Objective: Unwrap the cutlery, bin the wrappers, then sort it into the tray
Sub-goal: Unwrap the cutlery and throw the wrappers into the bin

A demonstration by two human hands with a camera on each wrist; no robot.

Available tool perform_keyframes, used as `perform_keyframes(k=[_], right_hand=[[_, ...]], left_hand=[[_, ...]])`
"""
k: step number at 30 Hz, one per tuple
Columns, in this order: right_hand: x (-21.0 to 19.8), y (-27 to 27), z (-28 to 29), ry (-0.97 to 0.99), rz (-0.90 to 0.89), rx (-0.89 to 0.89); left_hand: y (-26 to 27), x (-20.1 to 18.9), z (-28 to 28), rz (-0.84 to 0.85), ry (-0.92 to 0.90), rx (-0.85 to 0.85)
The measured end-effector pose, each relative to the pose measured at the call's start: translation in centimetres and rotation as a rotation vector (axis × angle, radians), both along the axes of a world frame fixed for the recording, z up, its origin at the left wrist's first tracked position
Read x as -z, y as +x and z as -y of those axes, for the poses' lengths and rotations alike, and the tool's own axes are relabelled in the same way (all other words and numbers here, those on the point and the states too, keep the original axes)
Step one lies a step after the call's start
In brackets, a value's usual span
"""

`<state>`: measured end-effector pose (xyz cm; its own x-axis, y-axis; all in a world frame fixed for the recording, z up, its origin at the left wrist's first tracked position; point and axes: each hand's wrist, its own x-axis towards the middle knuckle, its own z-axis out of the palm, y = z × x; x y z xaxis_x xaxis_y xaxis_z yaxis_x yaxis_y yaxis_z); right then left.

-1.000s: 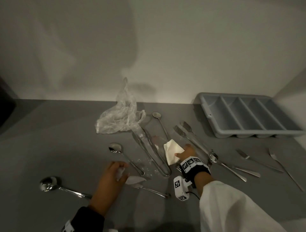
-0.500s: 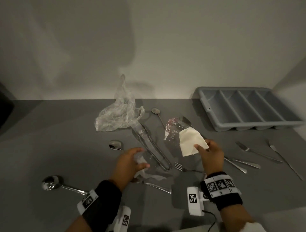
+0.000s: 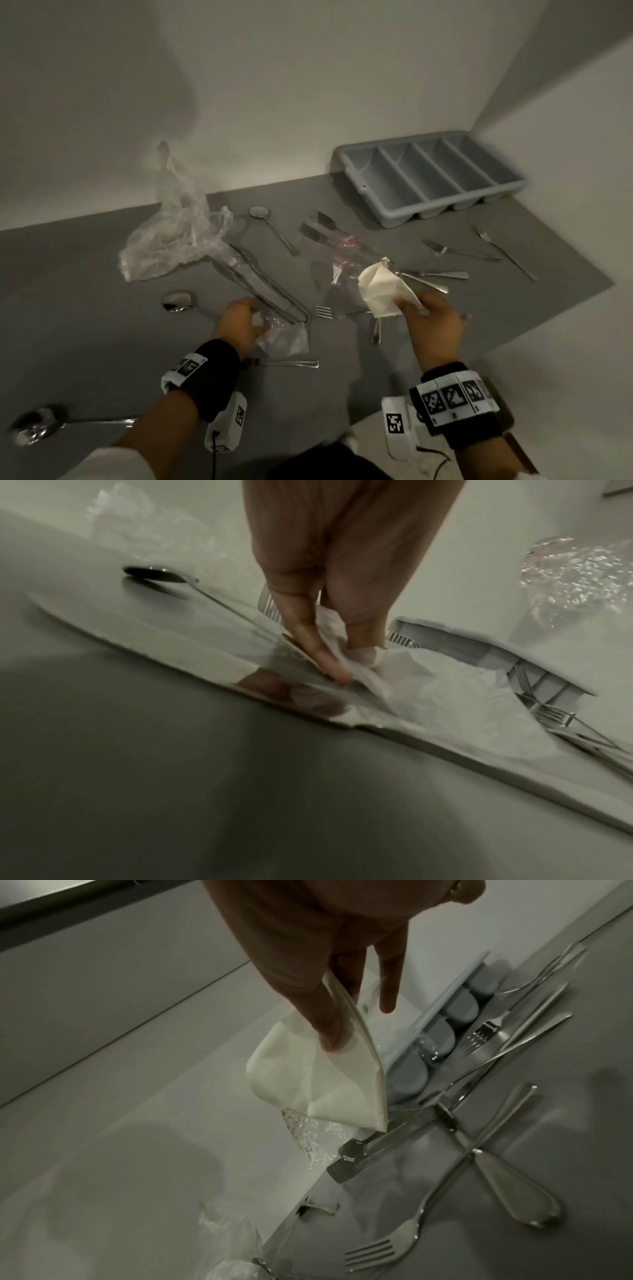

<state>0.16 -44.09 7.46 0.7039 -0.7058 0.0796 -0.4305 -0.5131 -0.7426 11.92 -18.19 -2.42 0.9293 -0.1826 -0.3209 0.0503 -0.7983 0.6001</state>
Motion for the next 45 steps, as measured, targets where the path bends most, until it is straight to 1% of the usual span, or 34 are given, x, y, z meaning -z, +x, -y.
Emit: perform_keyframes(k=[4, 6, 7, 9, 10, 13, 15, 18, 20, 23, 27, 29, 31, 34, 38, 41, 43, 45], right_hand=[[0.6, -2.0, 0.6, -0.028, -0.031, 0.015], [0.8, -2.6, 1.4, 0.007, -0.020, 0.001], [0.7, -3.0, 1.9, 0.036, 0.005, 0.001], [0.5, -3.9, 3.3, 0.121, 0.074, 0.019], [0.3, -4.4, 4.1, 0.146, 0.080, 0.027], [0.3, -6.4, 7.1, 0.155, 0.096, 0.091], [0.5, -8.2, 9.5, 0.178, 0.122, 0.162], [0.6, -11.5, 13.3, 0.182, 0.138, 0.222], [0.5, -14.2, 16.1, 0.148, 0.132, 0.246], [0.7, -18.9, 20.4, 0.117, 0.126, 0.312], [1.5, -25.3, 25.7, 0.099, 0.093, 0.406], [2.2, -28.2, 28.1, 0.114, 0.083, 0.451], [3.1, -30.9, 30.3, 0.127, 0.068, 0.519], [4.9, -33.8, 33.2, 0.175, 0.065, 0.629], [7.8, -36.0, 36.3, 0.252, 0.078, 0.748], [10.6, -36.6, 38.3, 0.309, 0.063, 0.843], [12.9, -36.6, 39.5, 0.343, 0.052, 0.904], [15.7, -36.5, 41.1, 0.388, 0.036, 0.953]], left_hand=[[-0.9, 0.0, -0.1, 0.013, -0.070, 0.049], [-1.4, -0.2, -0.1, 0.057, -0.133, 0.062], [-1.7, -0.5, -0.2, 0.080, -0.181, 0.040], [-2.1, -1.6, -0.1, 0.085, -0.317, -0.008], [-2.3, -2.4, 0.0, 0.094, -0.377, -0.019], [-3.1, -5.5, 1.8, 0.118, -0.519, 0.004], [-4.0, -7.4, 4.4, 0.156, -0.571, 0.008], [-6.2, -9.8, 10.1, 0.266, -0.529, 0.044], [-8.4, -10.6, 14.2, 0.330, -0.500, 0.086], [-12.2, -10.7, 20.8, 0.277, -0.530, 0.174], [-16.6, -8.6, 29.1, 0.243, -0.470, 0.277], [-18.6, -7.5, 33.2, 0.177, -0.470, 0.313], [-20.4, -6.5, 37.0, 0.118, -0.474, 0.396], [-22.7, -5.2, 42.1, 0.034, -0.436, 0.535], [-24.2, -3.2, 48.5, 0.058, -0.310, 0.734], [-24.0, 0.3, 53.7, -0.001, -0.255, 0.855], [-23.5, 3.7, 57.2, -0.023, -0.197, 0.933], [-22.9, 8.0, 60.7, -0.039, -0.101, 0.997]])
